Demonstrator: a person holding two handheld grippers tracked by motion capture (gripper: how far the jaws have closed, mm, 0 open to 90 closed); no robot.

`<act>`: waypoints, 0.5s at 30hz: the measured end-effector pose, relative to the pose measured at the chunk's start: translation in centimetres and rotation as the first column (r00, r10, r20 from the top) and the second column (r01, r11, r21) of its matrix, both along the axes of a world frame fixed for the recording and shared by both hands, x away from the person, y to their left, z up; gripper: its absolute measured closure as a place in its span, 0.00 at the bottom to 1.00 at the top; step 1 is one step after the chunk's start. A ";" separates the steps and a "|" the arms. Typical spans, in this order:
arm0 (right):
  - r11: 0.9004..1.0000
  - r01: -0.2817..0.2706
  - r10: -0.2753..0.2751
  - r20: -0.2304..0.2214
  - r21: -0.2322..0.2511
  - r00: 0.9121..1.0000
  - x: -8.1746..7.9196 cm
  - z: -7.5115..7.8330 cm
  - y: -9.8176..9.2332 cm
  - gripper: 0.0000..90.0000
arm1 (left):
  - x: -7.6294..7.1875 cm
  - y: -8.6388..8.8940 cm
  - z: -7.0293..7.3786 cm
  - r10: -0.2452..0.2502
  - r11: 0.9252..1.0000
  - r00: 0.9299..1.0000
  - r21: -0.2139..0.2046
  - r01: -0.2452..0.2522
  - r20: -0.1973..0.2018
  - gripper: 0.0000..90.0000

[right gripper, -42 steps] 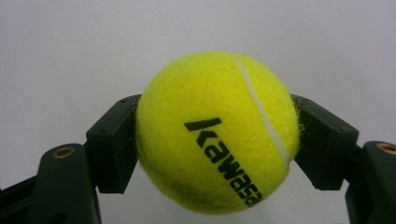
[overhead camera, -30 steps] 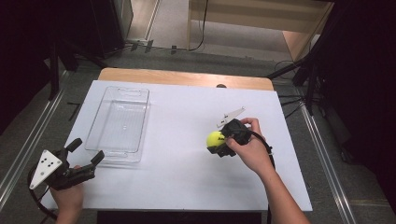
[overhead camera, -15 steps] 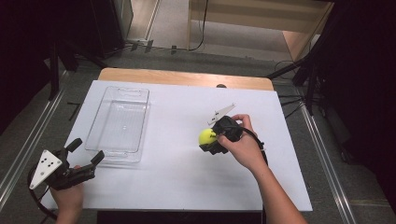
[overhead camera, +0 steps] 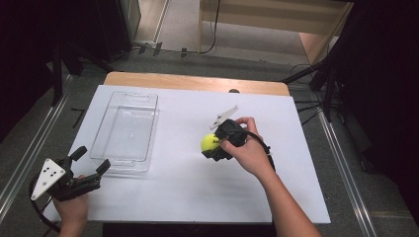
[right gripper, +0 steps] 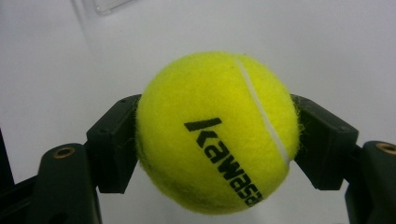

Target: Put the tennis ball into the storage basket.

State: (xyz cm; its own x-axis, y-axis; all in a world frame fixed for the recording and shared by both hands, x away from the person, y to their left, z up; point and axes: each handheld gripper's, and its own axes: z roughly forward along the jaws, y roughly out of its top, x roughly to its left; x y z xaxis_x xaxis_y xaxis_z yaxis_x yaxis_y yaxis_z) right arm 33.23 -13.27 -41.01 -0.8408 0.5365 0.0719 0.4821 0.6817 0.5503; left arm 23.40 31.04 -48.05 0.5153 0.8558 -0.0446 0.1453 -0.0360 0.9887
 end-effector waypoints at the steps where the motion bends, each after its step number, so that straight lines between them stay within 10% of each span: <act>1: 1.000 -0.007 0.007 0.003 0.003 1.000 0.1 0.1 0.3 0.26 | 0.0 0.0 0.0 -0.001 1.000 1.000 -0.002 0.001 0.000 0.12; 15: 0.999 -0.039 0.039 0.005 0.011 0.999 0.7 0.6 2.4 0.26 | 0.0 0.0 0.0 -0.002 1.000 1.000 -0.003 0.002 0.000 0.12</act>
